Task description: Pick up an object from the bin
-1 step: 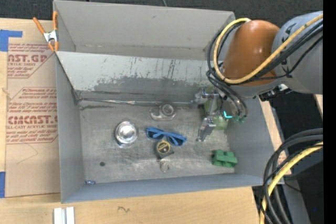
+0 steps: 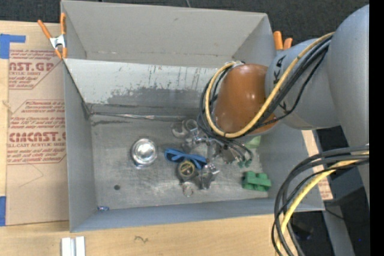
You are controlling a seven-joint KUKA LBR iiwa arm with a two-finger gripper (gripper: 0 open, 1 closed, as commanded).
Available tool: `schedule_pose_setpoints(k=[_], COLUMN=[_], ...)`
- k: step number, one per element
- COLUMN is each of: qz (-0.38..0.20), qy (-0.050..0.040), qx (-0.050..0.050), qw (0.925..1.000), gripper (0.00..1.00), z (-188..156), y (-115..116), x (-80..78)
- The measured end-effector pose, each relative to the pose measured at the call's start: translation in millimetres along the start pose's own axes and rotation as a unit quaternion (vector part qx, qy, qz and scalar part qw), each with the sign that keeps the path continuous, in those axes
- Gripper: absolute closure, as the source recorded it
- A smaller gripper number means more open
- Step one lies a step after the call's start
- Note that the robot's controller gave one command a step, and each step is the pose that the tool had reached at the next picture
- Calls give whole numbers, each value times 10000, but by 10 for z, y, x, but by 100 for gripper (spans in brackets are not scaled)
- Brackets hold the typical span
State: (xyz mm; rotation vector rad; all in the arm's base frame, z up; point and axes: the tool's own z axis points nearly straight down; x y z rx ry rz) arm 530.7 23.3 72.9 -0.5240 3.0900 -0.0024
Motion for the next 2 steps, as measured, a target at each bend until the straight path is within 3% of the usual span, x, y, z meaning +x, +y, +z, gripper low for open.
schedule_pose_setpoints(k=[1, 2], qz=[-5, -1300], qy=[72, -9], qx=[-14, -14], qw=[10000, 9915], gripper=[100, 100], z=[-3, -1608], y=[3, 646], x=[27, 50])
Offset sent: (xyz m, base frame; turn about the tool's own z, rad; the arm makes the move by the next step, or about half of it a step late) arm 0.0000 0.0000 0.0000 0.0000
